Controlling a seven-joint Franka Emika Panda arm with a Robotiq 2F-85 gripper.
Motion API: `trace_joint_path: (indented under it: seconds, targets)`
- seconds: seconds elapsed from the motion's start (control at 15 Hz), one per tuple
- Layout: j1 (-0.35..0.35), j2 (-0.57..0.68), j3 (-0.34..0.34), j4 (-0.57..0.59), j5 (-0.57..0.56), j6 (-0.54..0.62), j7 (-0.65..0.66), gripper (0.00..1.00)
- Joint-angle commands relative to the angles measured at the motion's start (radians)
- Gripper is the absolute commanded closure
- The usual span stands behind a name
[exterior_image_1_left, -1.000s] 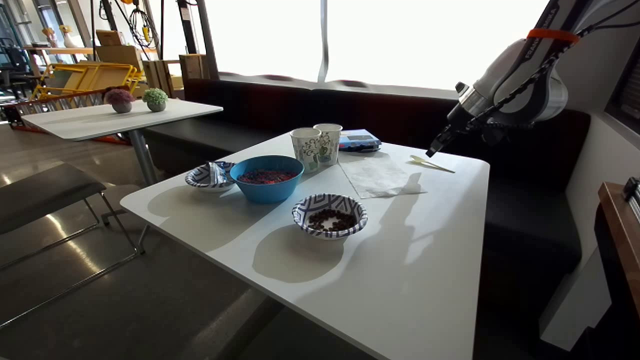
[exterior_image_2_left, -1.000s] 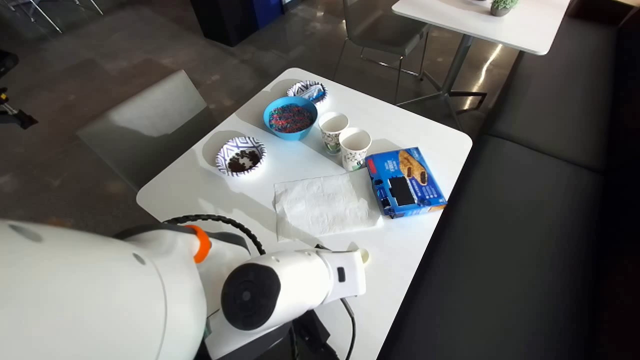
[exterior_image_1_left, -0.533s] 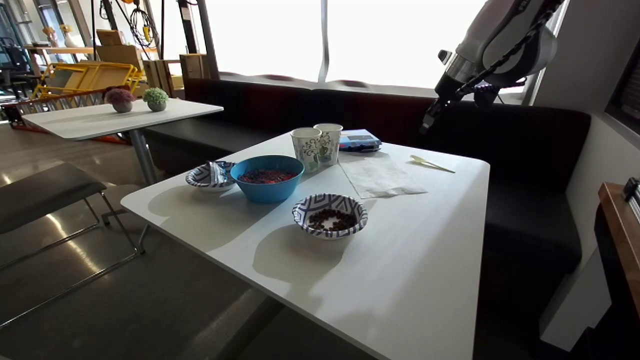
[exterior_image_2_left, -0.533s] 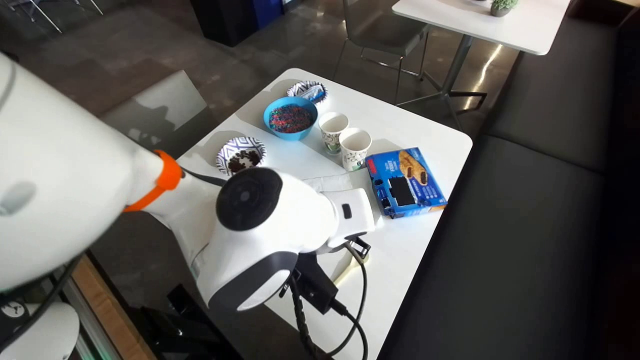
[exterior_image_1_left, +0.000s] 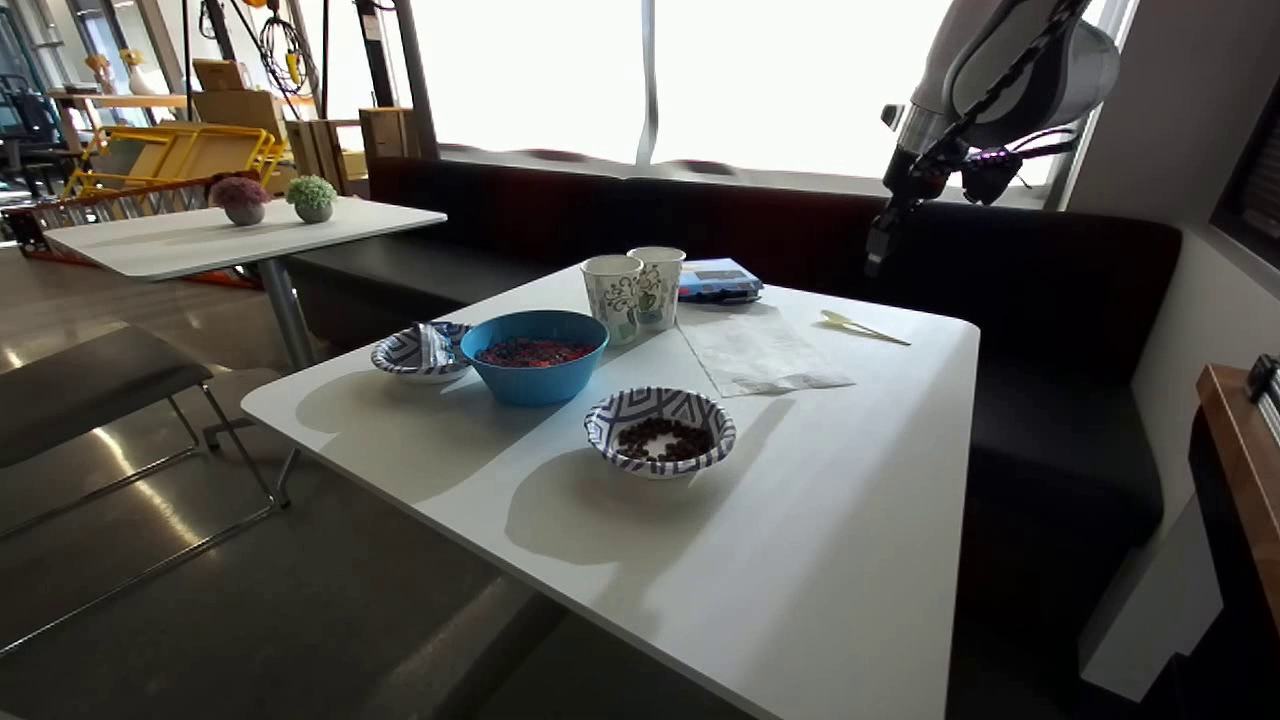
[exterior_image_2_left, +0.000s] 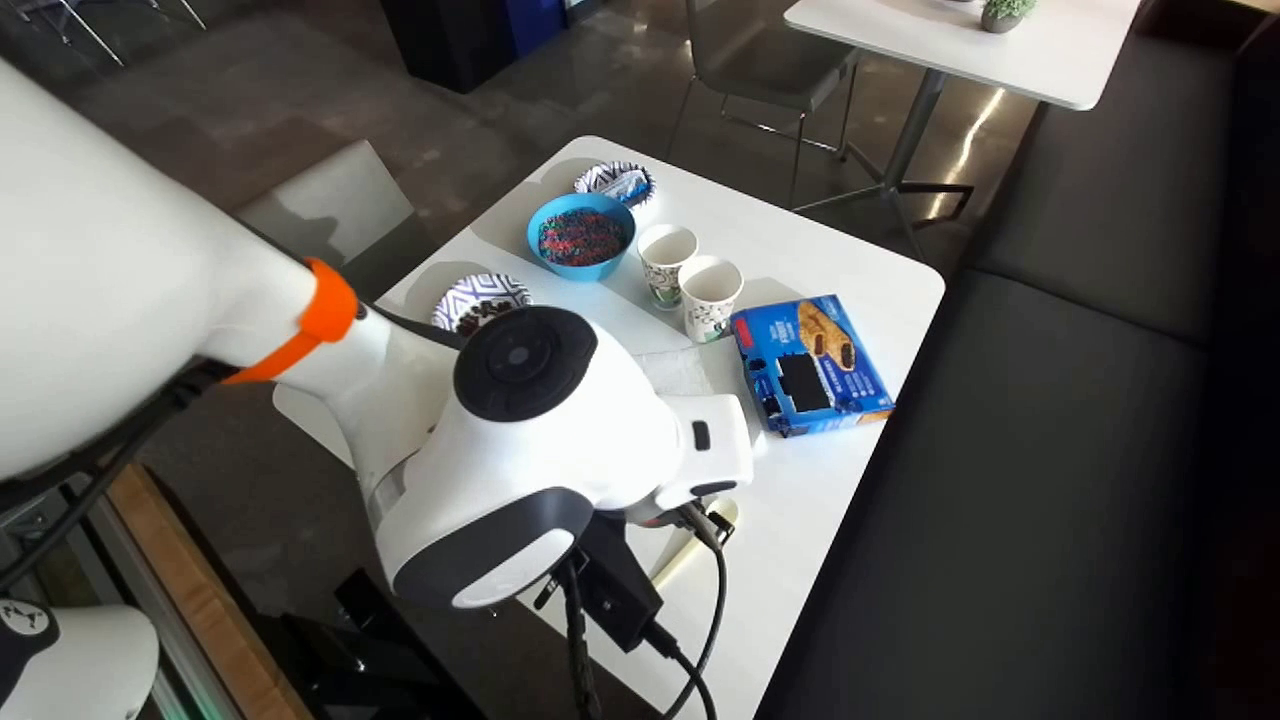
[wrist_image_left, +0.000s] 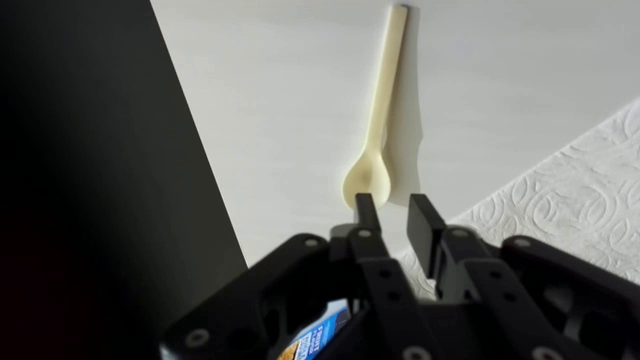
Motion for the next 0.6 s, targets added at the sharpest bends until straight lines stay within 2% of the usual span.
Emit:
trace_joint_path:
  seconds: [0.0,0.13,0.27,0.4,0.53]
  targets:
    - [-0.029,0.103,-0.006,-0.031,0.050,0.188,-0.057,0.45]
    - [-0.093,0.178,0.029,-0.030,0.001,0.319,-0.057,0.29]
    - [-0.126,0.255,0.024,-0.010,-0.072,0.422,-0.045,0.14]
    - [-0.147,0.312,0.007,0.014,-0.137,0.471,-0.031,0.00]
    - [-0.190,0.358,0.014,0.039,-0.210,0.494,-0.016,0.00]
